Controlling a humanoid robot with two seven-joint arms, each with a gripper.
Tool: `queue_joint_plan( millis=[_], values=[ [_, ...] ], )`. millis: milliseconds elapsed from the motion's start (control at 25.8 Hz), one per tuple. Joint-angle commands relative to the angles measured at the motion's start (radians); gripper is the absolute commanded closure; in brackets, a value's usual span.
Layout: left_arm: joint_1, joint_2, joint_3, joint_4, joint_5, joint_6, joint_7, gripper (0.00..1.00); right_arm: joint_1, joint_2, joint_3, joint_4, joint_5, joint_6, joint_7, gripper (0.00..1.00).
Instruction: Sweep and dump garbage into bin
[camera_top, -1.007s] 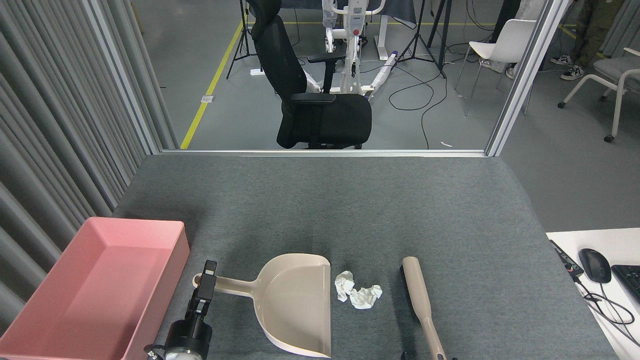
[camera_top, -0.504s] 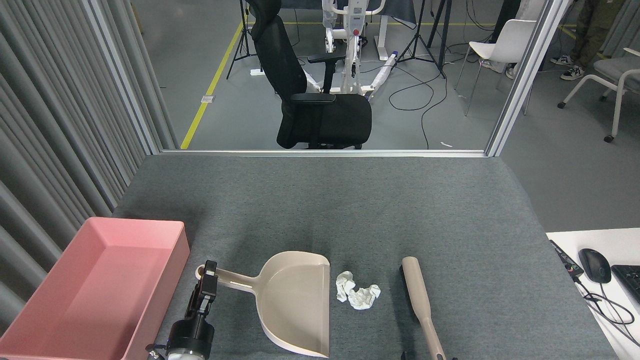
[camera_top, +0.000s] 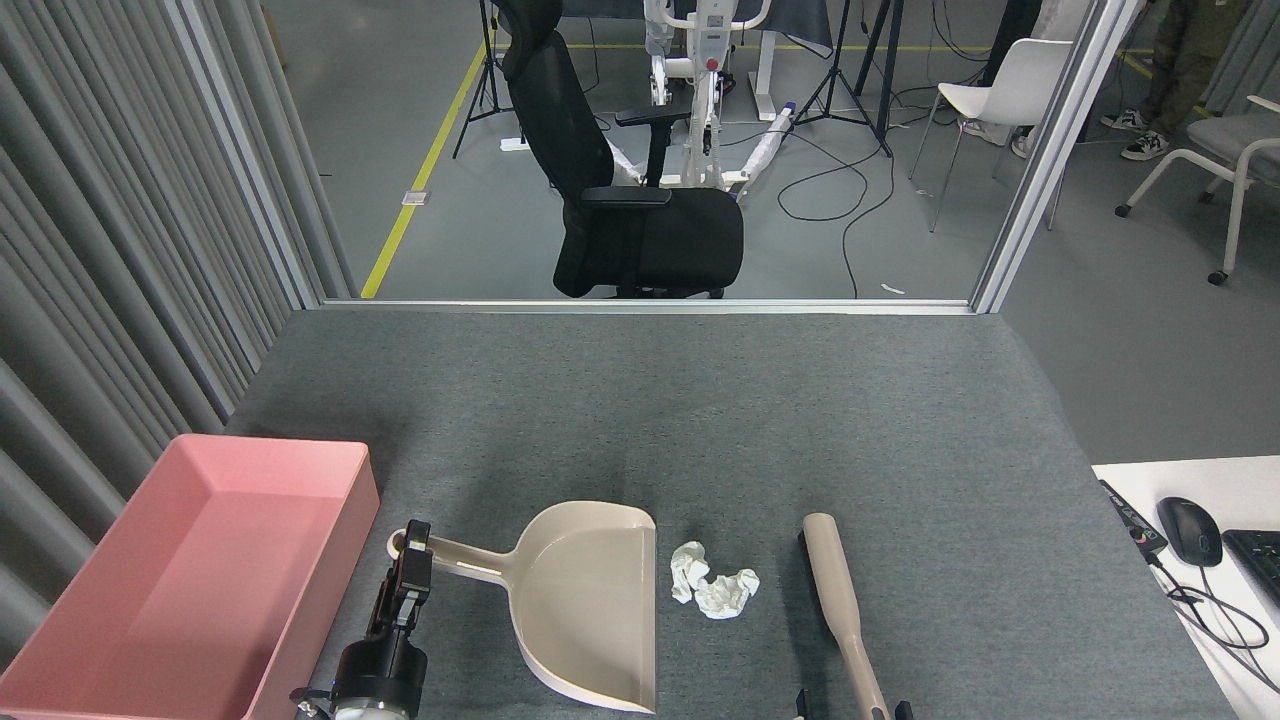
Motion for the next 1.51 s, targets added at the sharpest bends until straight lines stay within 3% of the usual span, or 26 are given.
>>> queue_joint_plan(
  millis=[0,155,271,620,1123,1472],
  values=[
    [0.001,0.003,0.000,0.000,0.000,0.001,0.000,0.86,-0.004,0.000,-0.001,0.000,0.000,0.000,0.012,0.02],
    [0.005,0.003,0.000,0.000,0.000,0.001,0.000,0.86,-0.007,0.000,-0.001,0.000,0.000,0.000,0.017,0.04],
    [0.006,0.001,-0.002,0.000,0.000,0.001,0.000,0.86,-0.007,-0.002,-0.001,0.002,0.000,0.000,0.058,0.12],
    [0.008,0.001,-0.002,-0.003,0.000,0.005,0.000,0.85,-0.002,-0.015,-0.021,0.002,0.000,-0.024,0.071,0.56],
    [0.009,0.003,-0.002,-0.003,0.000,0.008,0.000,0.84,0.010,-0.031,-0.025,-0.003,0.002,-0.052,0.063,0.97],
    [0.008,0.004,0.000,0.000,0.000,0.008,0.000,0.82,0.018,-0.040,-0.025,-0.026,0.002,-0.092,0.061,1.00]
  ],
)
